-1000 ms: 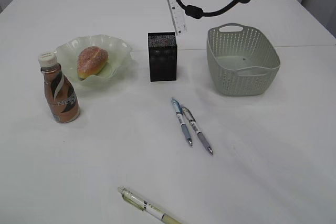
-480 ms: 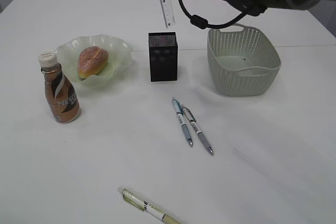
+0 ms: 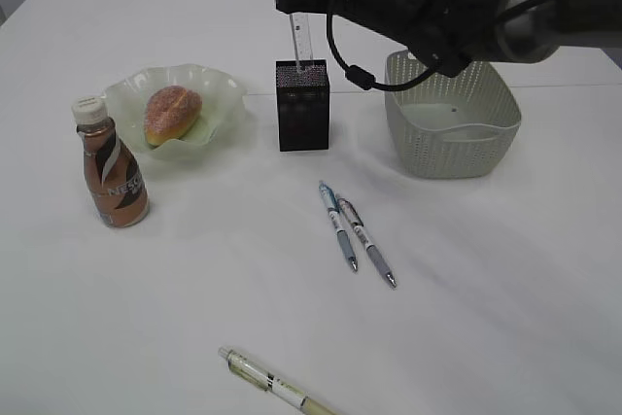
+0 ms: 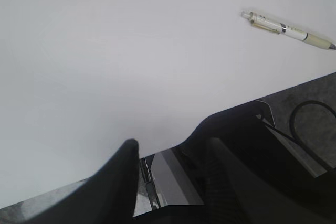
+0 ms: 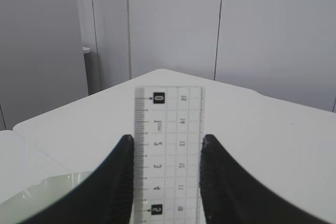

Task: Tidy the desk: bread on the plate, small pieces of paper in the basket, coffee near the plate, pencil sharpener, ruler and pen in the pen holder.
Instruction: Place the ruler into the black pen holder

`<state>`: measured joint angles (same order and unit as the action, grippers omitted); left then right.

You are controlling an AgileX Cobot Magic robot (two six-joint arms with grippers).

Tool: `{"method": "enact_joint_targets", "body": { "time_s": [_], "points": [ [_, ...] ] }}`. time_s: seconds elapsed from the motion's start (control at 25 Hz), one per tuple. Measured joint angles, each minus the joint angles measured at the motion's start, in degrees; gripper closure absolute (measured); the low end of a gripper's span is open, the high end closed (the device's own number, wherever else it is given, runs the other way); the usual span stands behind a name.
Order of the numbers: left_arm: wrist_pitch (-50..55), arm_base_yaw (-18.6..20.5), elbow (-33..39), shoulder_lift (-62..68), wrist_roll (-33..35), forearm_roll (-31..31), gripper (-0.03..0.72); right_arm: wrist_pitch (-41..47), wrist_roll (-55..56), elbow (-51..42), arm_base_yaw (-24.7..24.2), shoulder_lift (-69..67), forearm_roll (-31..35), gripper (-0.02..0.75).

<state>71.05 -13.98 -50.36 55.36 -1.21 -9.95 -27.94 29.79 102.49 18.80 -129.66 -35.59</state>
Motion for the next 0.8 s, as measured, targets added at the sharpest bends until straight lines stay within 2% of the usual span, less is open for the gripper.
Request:
{"method": "enact_joint_targets", "body": {
  "time_s": [0.48, 0.8],
  "points": [
    [-0.59, 0.00, 0.00, 0.00, 0.00, -0.20, 0.381, -5.85, -10.56, 0.00, 0.00, -2.99, 10.42, 0.447],
    [-0.87, 0.00, 0.00, 0.00, 0.00, -0.32, 0.381, -7.76, -11.14, 1.72, 0.00, -6.15, 12.05, 0.447]
  ]
}}
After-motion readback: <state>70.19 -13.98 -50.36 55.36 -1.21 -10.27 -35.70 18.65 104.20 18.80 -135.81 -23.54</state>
